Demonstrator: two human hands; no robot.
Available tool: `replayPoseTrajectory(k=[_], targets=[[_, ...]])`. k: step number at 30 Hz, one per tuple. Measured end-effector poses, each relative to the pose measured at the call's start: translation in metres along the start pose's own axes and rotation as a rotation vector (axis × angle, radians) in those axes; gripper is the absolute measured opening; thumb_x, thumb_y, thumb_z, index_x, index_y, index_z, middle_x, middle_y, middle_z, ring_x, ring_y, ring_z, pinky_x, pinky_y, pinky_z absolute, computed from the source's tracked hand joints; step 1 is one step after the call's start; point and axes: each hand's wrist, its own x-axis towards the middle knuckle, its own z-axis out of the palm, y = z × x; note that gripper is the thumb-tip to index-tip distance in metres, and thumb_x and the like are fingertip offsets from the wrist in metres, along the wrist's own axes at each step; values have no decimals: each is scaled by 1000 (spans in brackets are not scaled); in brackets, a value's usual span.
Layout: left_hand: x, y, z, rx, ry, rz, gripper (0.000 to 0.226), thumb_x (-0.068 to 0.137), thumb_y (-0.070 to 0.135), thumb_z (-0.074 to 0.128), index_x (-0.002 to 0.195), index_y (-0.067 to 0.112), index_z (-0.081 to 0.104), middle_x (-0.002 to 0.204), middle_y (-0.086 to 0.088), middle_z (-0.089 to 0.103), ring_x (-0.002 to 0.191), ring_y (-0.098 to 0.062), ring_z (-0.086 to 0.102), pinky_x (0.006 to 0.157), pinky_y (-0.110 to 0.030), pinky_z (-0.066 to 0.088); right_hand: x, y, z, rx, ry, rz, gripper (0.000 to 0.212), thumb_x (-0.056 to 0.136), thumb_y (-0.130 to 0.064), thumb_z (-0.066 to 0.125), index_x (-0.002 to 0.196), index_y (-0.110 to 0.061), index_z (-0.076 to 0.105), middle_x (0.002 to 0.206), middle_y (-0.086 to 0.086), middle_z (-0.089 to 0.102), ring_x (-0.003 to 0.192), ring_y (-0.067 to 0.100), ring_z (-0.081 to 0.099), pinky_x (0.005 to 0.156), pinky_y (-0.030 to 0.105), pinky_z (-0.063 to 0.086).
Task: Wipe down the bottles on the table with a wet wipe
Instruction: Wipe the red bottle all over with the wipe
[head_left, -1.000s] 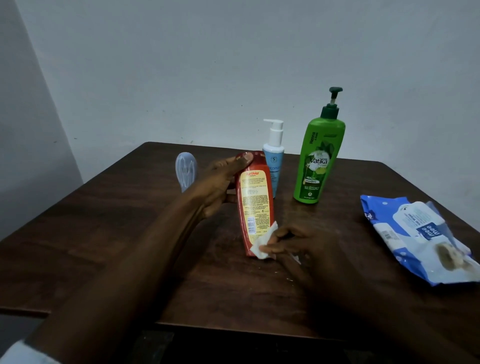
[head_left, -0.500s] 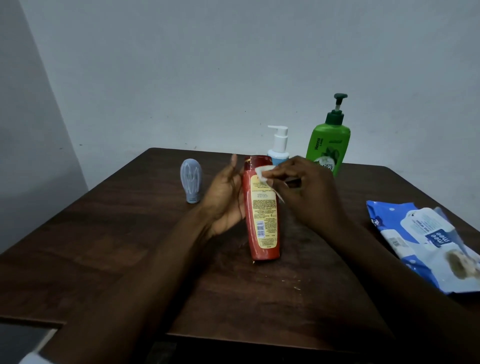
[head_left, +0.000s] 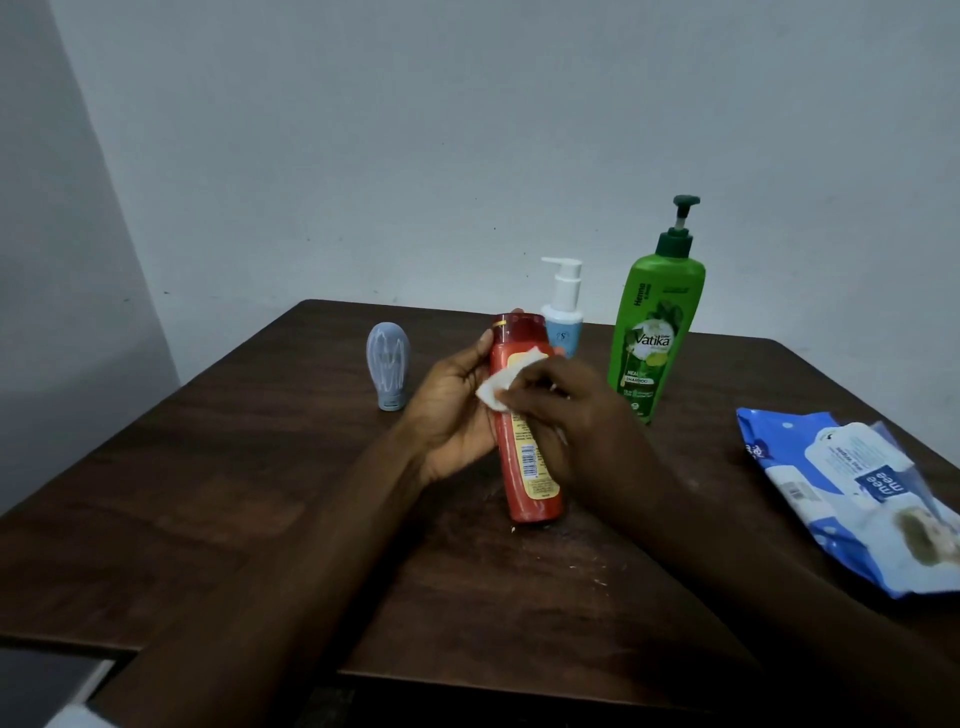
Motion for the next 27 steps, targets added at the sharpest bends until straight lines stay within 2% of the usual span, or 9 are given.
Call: replayPoseTrajectory(k=[4,8,10,13,15,17,20,24,27], targets=[[1,0,-1,-3,-2,-15,55,104,43,33,137,4,51,139,-19,53,134,-33,43,117,-49,30,-31,-8,-5,3,-155,-55,35,79,-3,75,113,-12,74,112,10,65,100,25,62,82,35,55],[4,1,-4,-9,-32,-15,49,105,40,34,119,14,73,142,-21,51,132,-35,46,119,-56,25,-49,-12,-9,-45,-226,-103,31,78,-8,76,108,-15,75,112,9,66,98,27,66,83,35,55],[3,1,-1,-9,-36,12,45,105,38,34,120,22,73,139,-21,54,127,-35,51,118,-56,27,-44,-13,-10,-20,-220,-87,23,84,-15,66,106,-15,76,110,7,66,98,24,65,84,30,53],[2,1,2,-12,-51,38,43,106,37,32,126,27,69,137,-22,55,122,-32,55,111,-50,37,-25,-12,-12,54,-129,-32,29,88,-19,53,104,-14,77,105,8,65,95,19,63,83,27,52],[1,1,5,-16,-54,65,42,106,33,33,143,29,53,144,-21,51,125,-30,52,110,-46,37,-6,-7,-11,58,-40,10,23,87,-10,63,105,-11,77,103,10,64,94,20,62,83,26,52],[-1,0,6,-36,-59,88,46,104,26,36,149,26,44,142,-19,54,122,-27,55,109,-44,38,15,-3,-12,63,37,53,23,84,-3,68,104,-8,77,101,11,64,92,19,62,84,21,48],[-3,-5,8,-20,-24,86,44,102,25,39,142,15,53,124,-16,65,116,-26,61,113,-45,39,41,1,-14,94,123,100,22,86,-2,66,103,-9,77,98,8,66,92,18,64,84,23,50],[0,-5,6,-53,7,41,48,107,37,37,144,9,47,145,-16,47,147,-28,33,123,-46,20,56,8,-16,162,240,178,16,85,-5,70,97,-11,79,93,1,72,87,8,67,79,30,57],[1,-4,5,-54,12,32,51,106,38,39,149,10,42,155,-15,36,150,-28,25,124,-48,17,57,8,-13,189,306,237,12,85,-9,73,95,-10,78,91,0,72,84,5,66,77,29,57]])
